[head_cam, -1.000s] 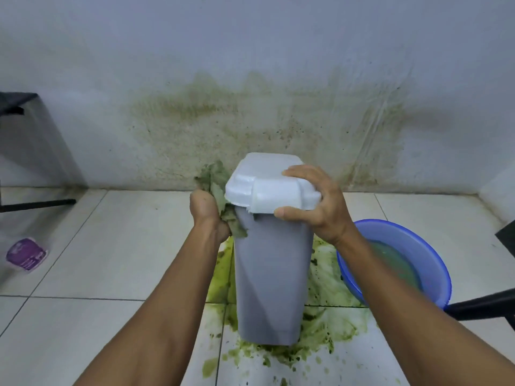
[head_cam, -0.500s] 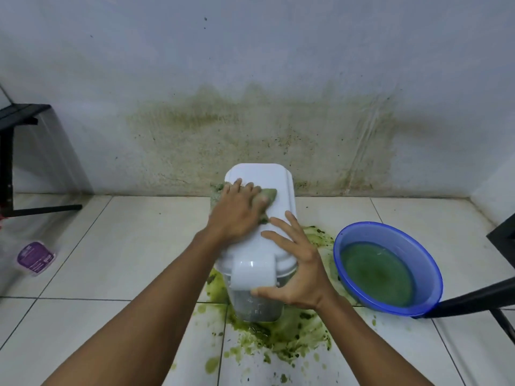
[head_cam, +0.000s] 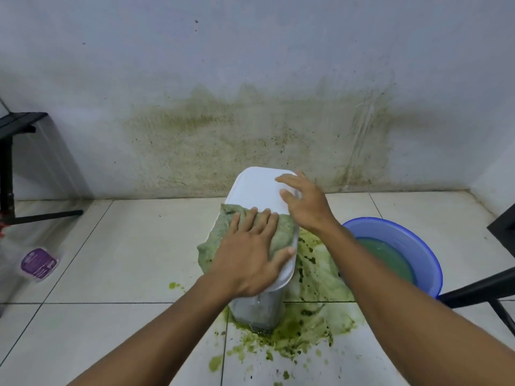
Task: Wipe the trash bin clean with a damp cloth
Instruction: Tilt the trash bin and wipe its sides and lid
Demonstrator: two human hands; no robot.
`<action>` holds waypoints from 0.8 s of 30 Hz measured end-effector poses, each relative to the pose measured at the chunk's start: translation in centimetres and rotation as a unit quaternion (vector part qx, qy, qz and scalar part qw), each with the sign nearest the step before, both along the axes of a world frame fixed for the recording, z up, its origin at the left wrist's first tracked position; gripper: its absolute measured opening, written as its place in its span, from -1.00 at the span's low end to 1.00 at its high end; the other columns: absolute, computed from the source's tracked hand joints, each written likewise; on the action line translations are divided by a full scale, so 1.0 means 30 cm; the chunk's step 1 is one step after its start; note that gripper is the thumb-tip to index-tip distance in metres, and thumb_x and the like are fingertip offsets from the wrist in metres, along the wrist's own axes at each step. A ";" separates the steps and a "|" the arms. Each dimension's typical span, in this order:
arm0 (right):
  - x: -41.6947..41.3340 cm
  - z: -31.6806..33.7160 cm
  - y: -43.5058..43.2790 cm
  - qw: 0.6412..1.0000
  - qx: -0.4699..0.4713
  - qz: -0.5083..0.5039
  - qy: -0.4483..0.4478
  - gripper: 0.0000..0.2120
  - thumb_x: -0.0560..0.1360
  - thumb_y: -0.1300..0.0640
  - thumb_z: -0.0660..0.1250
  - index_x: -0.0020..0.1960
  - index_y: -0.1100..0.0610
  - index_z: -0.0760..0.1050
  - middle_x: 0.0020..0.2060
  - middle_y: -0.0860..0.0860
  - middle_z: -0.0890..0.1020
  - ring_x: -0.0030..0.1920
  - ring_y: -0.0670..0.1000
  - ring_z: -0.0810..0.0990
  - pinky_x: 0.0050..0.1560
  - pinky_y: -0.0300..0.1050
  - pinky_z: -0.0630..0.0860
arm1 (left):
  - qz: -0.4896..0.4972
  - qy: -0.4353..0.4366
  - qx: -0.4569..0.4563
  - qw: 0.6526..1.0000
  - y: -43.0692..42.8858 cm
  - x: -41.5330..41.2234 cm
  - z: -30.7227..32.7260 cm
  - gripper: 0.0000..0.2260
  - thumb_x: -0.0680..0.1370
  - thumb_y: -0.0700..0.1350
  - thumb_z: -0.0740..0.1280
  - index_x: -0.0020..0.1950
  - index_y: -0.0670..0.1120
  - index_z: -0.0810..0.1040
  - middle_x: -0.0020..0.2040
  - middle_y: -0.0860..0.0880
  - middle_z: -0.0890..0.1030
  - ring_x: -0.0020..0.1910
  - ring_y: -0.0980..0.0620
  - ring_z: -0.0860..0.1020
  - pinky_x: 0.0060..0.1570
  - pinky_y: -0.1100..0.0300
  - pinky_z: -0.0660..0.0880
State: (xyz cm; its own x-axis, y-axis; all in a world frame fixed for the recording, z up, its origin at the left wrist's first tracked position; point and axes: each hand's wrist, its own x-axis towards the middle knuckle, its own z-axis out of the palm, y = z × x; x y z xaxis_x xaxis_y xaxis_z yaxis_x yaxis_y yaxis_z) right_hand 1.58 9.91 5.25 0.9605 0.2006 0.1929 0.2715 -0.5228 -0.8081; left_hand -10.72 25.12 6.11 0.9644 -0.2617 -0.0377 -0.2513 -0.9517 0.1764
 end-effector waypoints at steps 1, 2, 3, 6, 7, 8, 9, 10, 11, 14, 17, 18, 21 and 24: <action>0.044 0.008 0.005 0.994 -0.083 0.055 0.037 -0.65 0.65 0.04 0.24 0.43 -0.08 0.47 0.53 -0.08 0.35 0.61 -0.06 0.08 0.57 0.04 0.12 | -0.012 -0.006 0.018 1.000 -0.004 -0.021 -0.005 -0.20 0.59 0.45 -0.10 0.68 0.00 -0.18 0.65 0.07 -0.19 0.64 0.02 -0.25 0.60 -0.05 -0.28; 0.074 0.007 0.010 0.981 -0.159 0.096 0.054 -0.61 0.67 -0.03 0.19 0.49 -0.13 0.38 0.59 -0.10 0.22 0.62 -0.06 -0.02 0.59 0.07 0.04 | -0.025 -0.016 0.039 0.999 0.003 -0.028 -0.010 -0.14 0.56 0.49 -0.08 0.67 0.01 -0.21 0.64 0.06 -0.21 0.64 0.02 -0.26 0.60 -0.06 -0.28; 0.089 -0.001 0.013 0.969 -0.211 0.118 0.051 -0.58 0.67 -0.10 0.15 0.53 -0.18 0.31 0.61 -0.12 0.14 0.62 -0.06 -0.07 0.59 0.10 0.00 | -0.037 -0.023 0.052 0.998 0.021 -0.020 -0.013 -0.11 0.54 0.51 -0.04 0.67 0.02 -0.22 0.65 0.06 -0.21 0.64 0.03 -0.25 0.60 -0.05 -0.27; 0.080 -0.031 0.013 0.960 -0.267 0.087 0.015 -0.50 0.65 -0.26 0.04 0.57 -0.23 0.19 0.63 -0.13 0.05 0.63 -0.06 -0.10 0.58 0.20 -0.04 | -0.067 -0.007 0.053 0.996 0.134 0.052 -0.002 -0.08 0.50 0.53 0.08 0.67 0.10 -0.21 0.65 0.10 -0.20 0.63 0.10 -0.25 0.61 0.00 -0.26; 0.071 -0.038 0.014 0.956 -0.286 0.064 0.010 -0.47 0.64 -0.30 -0.01 0.58 -0.22 0.15 0.63 -0.11 0.04 0.63 -0.03 -0.10 0.57 0.25 -0.06 | -0.071 0.002 0.046 0.996 0.183 0.079 0.006 -0.06 0.47 0.53 0.13 0.67 0.13 -0.19 0.65 0.12 -0.20 0.63 0.12 -0.25 0.61 0.01 -0.26; 0.058 -0.037 0.018 0.951 -0.306 0.041 0.011 -0.44 0.63 -0.33 -0.04 0.59 -0.20 0.13 0.64 -0.09 0.03 0.63 0.00 -0.09 0.55 0.31 -0.03 | -0.072 0.013 0.037 0.997 0.235 0.106 0.015 -0.02 0.43 0.54 0.18 0.67 0.14 -0.17 0.65 0.14 -0.18 0.63 0.13 -0.23 0.60 0.02 -0.27; 0.043 -0.033 0.023 0.942 -0.335 0.020 0.014 -0.41 0.62 -0.34 -0.07 0.59 -0.18 0.12 0.63 -0.05 0.05 0.63 0.05 -0.06 0.52 0.36 0.03 | -0.068 0.024 0.027 0.997 0.283 0.130 0.022 0.01 0.39 0.55 0.22 0.67 0.16 -0.14 0.65 0.15 -0.16 0.63 0.13 -0.21 0.59 0.02 -0.26; 0.016 -0.021 0.030 0.928 -0.372 0.000 0.013 -0.40 0.61 -0.35 -0.10 0.59 -0.15 0.13 0.62 0.00 0.09 0.61 0.11 0.01 0.47 0.40 0.11 | -0.061 0.034 0.016 0.997 0.324 0.151 0.024 0.03 0.35 0.55 0.23 0.67 0.16 -0.11 0.65 0.15 -0.13 0.64 0.13 -0.18 0.59 0.02 -0.25; -0.011 -0.012 0.036 0.911 -0.411 -0.018 0.005 -0.38 0.61 -0.34 -0.11 0.57 -0.10 0.17 0.59 0.06 0.18 0.57 0.17 0.11 0.41 0.40 0.20 | -0.051 0.039 0.004 0.998 0.353 0.167 0.026 0.03 0.33 0.56 0.22 0.67 0.17 -0.08 0.66 0.16 -0.11 0.64 0.13 -0.16 0.59 0.01 -0.23; -0.095 0.029 0.036 0.885 -0.460 -0.058 -0.040 -0.42 0.60 -0.29 -0.03 0.38 0.04 0.44 0.28 0.13 0.53 0.33 0.19 0.39 0.26 0.24 0.40 | -0.015 0.040 -0.046 0.998 0.381 0.205 0.025 -0.06 0.38 0.59 0.07 0.66 0.17 0.04 0.67 0.15 -0.02 0.65 0.09 -0.08 0.61 -0.03 -0.14; -0.077 0.064 -0.021 0.912 -0.392 -0.078 -0.090 -0.55 0.57 -0.22 0.18 0.21 0.06 0.61 0.08 0.10 0.65 0.20 0.15 0.51 0.09 -0.01 0.46 | 0.030 0.012 -0.044 0.999 0.359 0.230 0.008 -0.18 0.47 0.49 -0.02 0.66 0.13 0.09 0.67 0.10 0.07 0.65 0.04 -0.02 0.60 -0.04 -0.06; -0.052 0.069 -0.053 0.929 -0.354 -0.070 -0.085 -0.56 0.54 -0.23 0.24 0.24 0.01 0.61 0.12 0.08 0.64 0.25 0.12 0.48 0.12 -0.02 0.45 | 0.041 -0.002 -0.033 0.999 0.351 0.235 0.000 -0.24 0.52 0.44 -0.03 0.66 0.11 0.10 0.67 0.08 0.10 0.65 0.02 0.01 0.59 -0.04 -0.04; -0.015 0.038 -0.131 0.959 -0.278 0.043 0.031 -0.39 0.47 -0.39 0.29 0.47 -0.26 0.36 0.56 -0.08 0.28 0.56 0.05 0.15 0.50 0.11 0.22 | 0.065 -0.033 -0.003 0.997 0.318 0.231 -0.016 -0.38 0.65 0.29 -0.01 0.66 0.06 0.12 0.66 0.03 0.14 0.65 -0.04 0.05 0.58 -0.08 0.02; -0.035 -0.021 -0.138 0.975 -0.205 0.042 0.073 -0.34 0.42 -0.47 0.28 0.48 -0.37 0.27 0.61 -0.24 0.05 0.61 -0.03 0.02 0.55 0.17 0.13 | 0.063 -0.049 -0.002 0.997 0.264 0.191 -0.034 -0.44 0.70 0.21 0.02 0.67 0.05 0.11 0.67 0.02 0.12 0.65 -0.04 0.03 0.59 -0.09 -0.02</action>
